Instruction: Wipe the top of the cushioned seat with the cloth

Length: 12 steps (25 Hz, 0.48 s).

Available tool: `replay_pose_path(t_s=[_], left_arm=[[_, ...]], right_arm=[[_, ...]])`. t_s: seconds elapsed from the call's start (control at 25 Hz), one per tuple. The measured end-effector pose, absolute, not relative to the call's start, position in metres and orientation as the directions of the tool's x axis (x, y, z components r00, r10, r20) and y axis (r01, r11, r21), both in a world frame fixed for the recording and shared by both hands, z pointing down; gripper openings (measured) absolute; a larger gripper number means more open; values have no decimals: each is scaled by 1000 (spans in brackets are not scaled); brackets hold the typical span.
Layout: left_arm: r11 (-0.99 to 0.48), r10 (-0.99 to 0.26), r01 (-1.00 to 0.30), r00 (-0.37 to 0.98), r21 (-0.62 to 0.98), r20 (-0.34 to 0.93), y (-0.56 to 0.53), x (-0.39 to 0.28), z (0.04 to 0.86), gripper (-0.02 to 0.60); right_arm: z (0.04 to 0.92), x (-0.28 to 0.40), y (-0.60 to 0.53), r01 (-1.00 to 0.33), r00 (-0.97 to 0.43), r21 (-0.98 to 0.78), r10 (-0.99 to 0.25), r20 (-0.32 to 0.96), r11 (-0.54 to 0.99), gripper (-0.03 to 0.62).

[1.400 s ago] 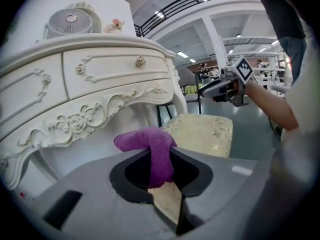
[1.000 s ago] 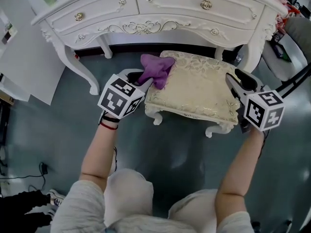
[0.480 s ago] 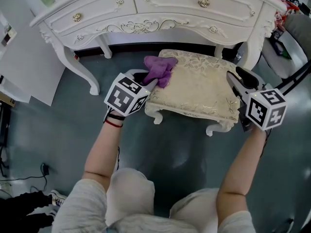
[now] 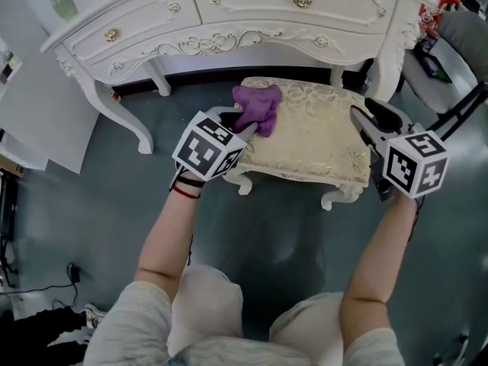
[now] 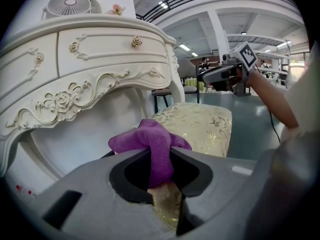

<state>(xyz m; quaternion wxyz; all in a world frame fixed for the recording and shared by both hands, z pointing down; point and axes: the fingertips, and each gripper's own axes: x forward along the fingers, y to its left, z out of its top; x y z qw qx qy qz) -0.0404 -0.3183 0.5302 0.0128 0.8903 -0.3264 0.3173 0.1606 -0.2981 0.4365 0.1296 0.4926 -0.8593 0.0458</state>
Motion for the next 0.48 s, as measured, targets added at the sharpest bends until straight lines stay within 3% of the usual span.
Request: replay_pose_path(t_s=[0.48], left_arm=[[-837,-515,-514,625,-187,587,-310,20,530,81]], right_arm=[[434,174,-295,-866,-472,41,-842,261,498,143]])
